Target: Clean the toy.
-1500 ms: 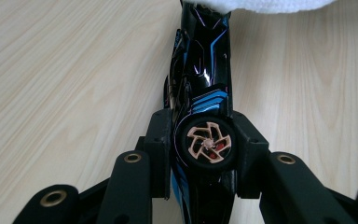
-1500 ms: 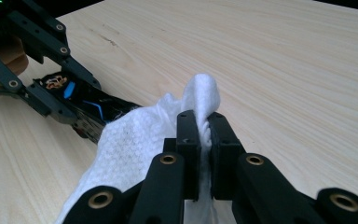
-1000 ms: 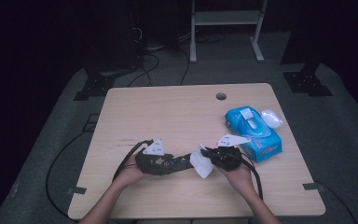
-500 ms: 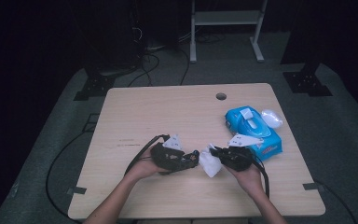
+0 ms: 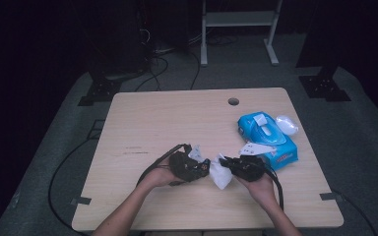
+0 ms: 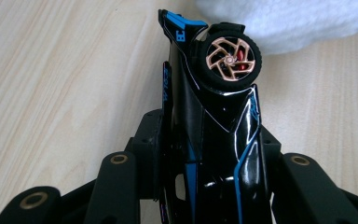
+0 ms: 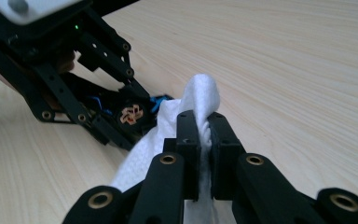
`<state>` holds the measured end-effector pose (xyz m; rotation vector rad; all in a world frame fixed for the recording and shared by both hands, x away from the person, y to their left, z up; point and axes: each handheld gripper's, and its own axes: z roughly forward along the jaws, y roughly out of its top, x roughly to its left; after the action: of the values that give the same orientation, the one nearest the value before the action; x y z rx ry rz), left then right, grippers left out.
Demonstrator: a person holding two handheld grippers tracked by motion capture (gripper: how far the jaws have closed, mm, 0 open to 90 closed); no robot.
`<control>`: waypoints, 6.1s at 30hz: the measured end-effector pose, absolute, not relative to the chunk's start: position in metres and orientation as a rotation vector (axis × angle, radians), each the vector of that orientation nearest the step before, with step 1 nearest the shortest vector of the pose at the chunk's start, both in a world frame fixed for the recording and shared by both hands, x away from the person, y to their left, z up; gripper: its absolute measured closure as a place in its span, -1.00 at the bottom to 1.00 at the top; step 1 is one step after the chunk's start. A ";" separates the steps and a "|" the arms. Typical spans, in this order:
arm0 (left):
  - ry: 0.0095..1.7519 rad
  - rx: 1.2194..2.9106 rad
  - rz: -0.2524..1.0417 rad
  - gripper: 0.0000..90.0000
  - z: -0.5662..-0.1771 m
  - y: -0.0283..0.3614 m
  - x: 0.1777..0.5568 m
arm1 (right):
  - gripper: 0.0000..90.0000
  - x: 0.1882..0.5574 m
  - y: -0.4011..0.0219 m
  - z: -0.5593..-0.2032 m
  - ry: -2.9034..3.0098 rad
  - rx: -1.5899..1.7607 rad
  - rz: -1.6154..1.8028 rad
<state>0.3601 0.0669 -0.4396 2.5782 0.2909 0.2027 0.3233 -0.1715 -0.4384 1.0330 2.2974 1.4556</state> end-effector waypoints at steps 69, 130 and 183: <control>0.310 2.146 0.198 0.27 -0.418 0.103 0.333 | 0.86 0.321 -0.156 -0.424 2.174 1.039 1.701; 0.343 2.103 0.179 0.27 -0.416 0.108 0.337 | 0.86 0.320 -0.156 -0.434 2.194 1.066 1.648; 0.439 2.222 0.060 0.13 -0.415 0.124 0.354 | 0.86 0.322 -0.147 -0.426 2.276 1.032 1.649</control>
<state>0.3542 0.1243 -0.4146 2.2221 0.4386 0.0603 0.3224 -0.1471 -0.4264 1.0317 2.2759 1.6491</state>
